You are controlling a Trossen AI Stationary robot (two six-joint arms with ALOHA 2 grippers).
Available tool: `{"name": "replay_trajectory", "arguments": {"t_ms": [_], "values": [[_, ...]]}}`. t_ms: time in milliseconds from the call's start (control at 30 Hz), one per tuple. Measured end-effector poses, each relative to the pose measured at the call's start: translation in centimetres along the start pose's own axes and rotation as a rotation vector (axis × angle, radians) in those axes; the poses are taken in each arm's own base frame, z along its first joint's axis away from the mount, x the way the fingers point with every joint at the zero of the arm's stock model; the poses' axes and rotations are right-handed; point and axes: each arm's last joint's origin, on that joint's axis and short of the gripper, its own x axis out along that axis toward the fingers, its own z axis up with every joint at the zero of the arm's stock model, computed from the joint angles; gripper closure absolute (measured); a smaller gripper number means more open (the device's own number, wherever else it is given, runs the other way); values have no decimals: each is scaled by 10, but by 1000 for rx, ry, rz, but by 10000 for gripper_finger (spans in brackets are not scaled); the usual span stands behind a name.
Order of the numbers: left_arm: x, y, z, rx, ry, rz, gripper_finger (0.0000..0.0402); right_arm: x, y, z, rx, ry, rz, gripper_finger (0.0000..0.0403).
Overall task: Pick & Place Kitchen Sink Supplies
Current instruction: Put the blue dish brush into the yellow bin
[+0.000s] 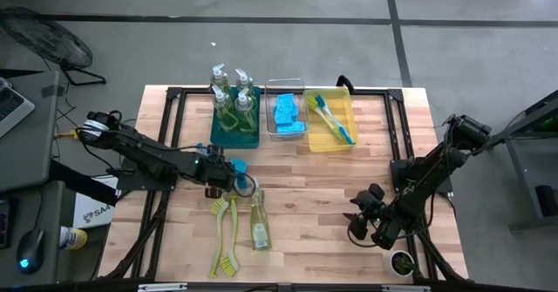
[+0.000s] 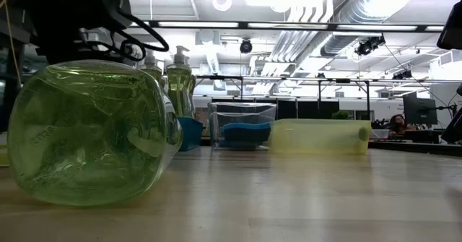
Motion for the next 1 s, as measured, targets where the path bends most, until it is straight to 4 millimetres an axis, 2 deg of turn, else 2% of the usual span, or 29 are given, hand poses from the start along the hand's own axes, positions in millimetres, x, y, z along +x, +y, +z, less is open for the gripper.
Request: {"name": "replay_trajectory", "arguments": {"t_ms": [333, 500, 767, 867, 1000], "values": [[6, 12, -6, -7, 98, -49, 204, 0, 0, 0, 0, 3, 1, 144], [7, 12, -7, 26, 98, -48, 204, 0, 0, 0, 0, -8, -1, 144], [22, 7, -21, 1, 75, -50, 205, 0, 1, 0, 5, -14, 5, 144], [24, 6, -23, -33, 76, -38, 222, 0, 2, 1, 6, -14, 12, 144], [24, 6, -23, -42, 77, -54, 281, 0, 2, 0, 6, -13, 13, 144]]}}
